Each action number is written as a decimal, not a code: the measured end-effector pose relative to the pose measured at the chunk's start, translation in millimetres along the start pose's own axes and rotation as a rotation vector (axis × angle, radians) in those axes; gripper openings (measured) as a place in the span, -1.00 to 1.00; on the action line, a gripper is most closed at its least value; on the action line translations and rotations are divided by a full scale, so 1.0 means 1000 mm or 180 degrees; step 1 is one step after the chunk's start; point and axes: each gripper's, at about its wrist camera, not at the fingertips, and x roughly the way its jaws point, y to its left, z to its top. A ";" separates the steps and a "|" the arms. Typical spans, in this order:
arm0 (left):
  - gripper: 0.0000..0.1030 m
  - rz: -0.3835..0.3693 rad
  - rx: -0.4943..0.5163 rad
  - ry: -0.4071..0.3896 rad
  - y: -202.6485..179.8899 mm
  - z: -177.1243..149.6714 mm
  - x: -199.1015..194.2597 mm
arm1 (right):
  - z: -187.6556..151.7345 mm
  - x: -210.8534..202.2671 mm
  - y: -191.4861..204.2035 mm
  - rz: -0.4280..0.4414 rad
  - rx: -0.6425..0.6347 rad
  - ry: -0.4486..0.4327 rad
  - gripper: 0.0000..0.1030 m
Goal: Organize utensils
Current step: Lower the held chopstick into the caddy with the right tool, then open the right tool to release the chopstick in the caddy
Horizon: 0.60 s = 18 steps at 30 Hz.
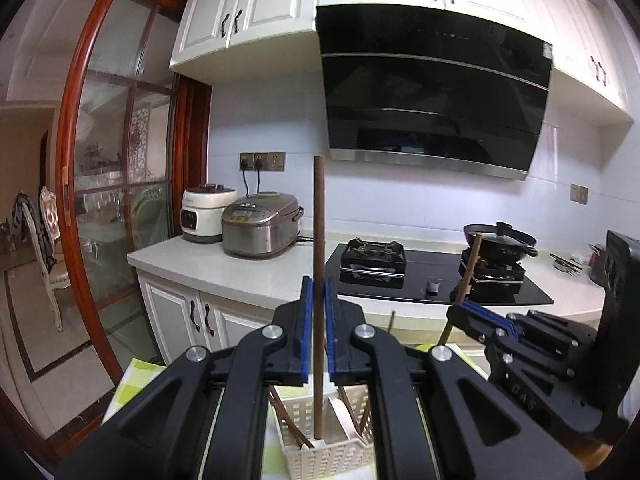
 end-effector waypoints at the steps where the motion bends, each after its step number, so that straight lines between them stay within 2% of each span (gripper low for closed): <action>1: -0.89 -0.0001 -0.0036 0.0038 0.002 -0.002 0.008 | -0.001 0.006 0.000 0.0010 0.0003 0.0030 -0.88; 9: -0.89 0.0027 -0.0138 0.0313 0.015 -0.033 0.058 | -0.026 0.053 0.001 -0.0007 -0.0114 0.0319 -0.88; 15: -0.89 -0.0060 -0.0219 0.0632 0.024 -0.062 0.088 | -0.047 0.086 0.005 -0.0025 -0.0195 0.0731 -0.88; 18: -0.88 -0.0021 -0.0256 0.0721 0.029 -0.070 0.097 | -0.054 0.099 0.004 -0.0060 -0.0167 0.0870 -0.88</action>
